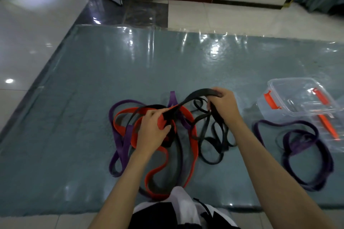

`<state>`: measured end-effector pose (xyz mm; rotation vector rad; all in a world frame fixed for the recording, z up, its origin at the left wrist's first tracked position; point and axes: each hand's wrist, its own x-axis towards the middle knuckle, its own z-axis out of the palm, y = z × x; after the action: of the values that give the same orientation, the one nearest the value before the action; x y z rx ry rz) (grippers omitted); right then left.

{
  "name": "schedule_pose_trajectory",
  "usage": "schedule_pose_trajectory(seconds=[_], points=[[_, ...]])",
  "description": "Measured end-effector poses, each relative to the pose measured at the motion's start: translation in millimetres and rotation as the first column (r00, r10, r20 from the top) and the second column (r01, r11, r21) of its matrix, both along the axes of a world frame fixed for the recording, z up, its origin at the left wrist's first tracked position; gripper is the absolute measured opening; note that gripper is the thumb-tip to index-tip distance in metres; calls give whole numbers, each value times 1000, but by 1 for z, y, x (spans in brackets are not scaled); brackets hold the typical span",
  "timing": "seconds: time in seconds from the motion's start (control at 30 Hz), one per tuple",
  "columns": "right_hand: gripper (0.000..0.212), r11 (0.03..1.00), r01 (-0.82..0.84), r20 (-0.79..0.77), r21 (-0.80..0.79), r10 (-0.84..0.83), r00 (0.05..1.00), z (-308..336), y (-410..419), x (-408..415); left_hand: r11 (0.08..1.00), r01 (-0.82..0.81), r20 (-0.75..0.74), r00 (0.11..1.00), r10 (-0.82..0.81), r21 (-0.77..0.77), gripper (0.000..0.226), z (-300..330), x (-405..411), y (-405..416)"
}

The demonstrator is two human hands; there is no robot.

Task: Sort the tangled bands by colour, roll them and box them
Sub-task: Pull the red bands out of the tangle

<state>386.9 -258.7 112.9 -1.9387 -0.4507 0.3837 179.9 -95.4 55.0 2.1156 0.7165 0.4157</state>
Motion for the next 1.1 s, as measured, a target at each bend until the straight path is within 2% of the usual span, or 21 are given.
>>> schedule_pose_trajectory(seconds=[0.03,0.1,0.2,0.23,0.3,0.37,0.4,0.47,0.53,0.6,0.67,0.73,0.83,0.9,0.93,0.97,1.03,1.07,1.1], points=[[11,996,27,-81,80,-21,997,11,5,2,1000,-14,0,1000,14,16,53,2,1,-4],[19,980,72,-223,185,-29,974,30,16,2,999,-49,94,994,50,-13,41,8,3,-13],[39,971,54,-350,231,31,936,48,28,-9,980,84,217,975,-44,-182,20,16,8,-28],[39,968,49,-392,246,53,918,50,32,-15,952,153,233,968,-91,-264,28,18,12,-32],[35,946,92,-483,312,75,872,50,38,-30,856,275,240,953,-184,-437,59,22,17,-41],[33,904,179,-563,388,79,823,47,46,-45,795,317,226,946,-231,-517,78,23,22,-50],[34,887,218,-594,406,75,801,44,50,-50,789,314,225,948,-226,-528,77,22,25,-54],[38,875,252,-637,413,79,767,37,56,-59,825,239,214,966,-147,-511,57,20,31,-58],[43,875,244,-660,418,108,744,30,55,-64,873,117,177,984,-36,-473,34,17,34,-54],[47,881,212,-653,423,134,745,22,45,-66,873,92,186,983,-1,-479,20,13,29,-50],[48,919,140,-606,367,122,786,12,32,-63,851,69,201,979,43,-520,19,9,21,-48],[40,966,76,-543,247,73,837,-3,19,-59,854,-45,168,974,153,-518,16,5,13,-43],[26,983,175,-396,50,-141,907,-40,-6,-54,859,-194,125,951,283,-474,14,-1,5,-31],[28,959,243,-298,-144,-277,914,-75,-28,-54,845,-276,103,928,359,-458,16,-3,0,-23],[28,942,214,-275,-258,-284,918,-93,-39,-55,842,-300,100,919,381,-448,17,-2,-3,-19],[26,921,149,-289,-360,-261,921,-110,-47,-60,848,-307,112,915,388,-432,18,-2,-5,-17],[13,898,3,-399,-441,-200,895,-132,-56,-73,860,-290,163,908,386,-420,19,0,-7,-12],[4,915,-36,-482,-403,-179,858,-137,-56,-81,857,-279,185,903,388,-433,20,3,-7,-10],[7,931,-50,-540,-362,-165,826,-139,-54,-88,853,-277,204,895,396,-443,21,6,-7,-8]])
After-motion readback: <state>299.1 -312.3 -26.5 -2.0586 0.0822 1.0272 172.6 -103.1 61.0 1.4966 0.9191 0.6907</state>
